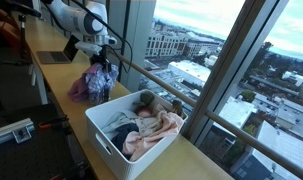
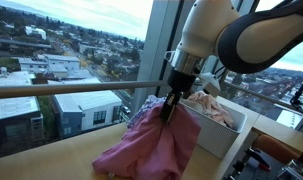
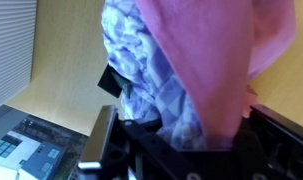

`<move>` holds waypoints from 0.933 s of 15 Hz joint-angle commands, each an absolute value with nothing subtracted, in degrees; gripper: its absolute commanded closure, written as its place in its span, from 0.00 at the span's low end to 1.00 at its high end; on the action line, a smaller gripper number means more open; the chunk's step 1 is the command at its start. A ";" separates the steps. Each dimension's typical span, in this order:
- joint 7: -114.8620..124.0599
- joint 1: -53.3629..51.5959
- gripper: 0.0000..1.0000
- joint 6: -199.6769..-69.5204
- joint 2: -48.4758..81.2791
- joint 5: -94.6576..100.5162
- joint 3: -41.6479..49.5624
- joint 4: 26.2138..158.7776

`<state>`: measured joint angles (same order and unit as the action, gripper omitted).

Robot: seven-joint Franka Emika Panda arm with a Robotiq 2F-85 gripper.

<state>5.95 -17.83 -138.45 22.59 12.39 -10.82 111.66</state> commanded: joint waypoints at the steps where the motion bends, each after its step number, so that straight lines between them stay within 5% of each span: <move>1: 5.00 -16.66 1.00 -139.13 19.95 12.95 -9.38 113.97; 14: 4.97 -15.48 1.00 -139.37 18.87 14.03 -7.53 115.83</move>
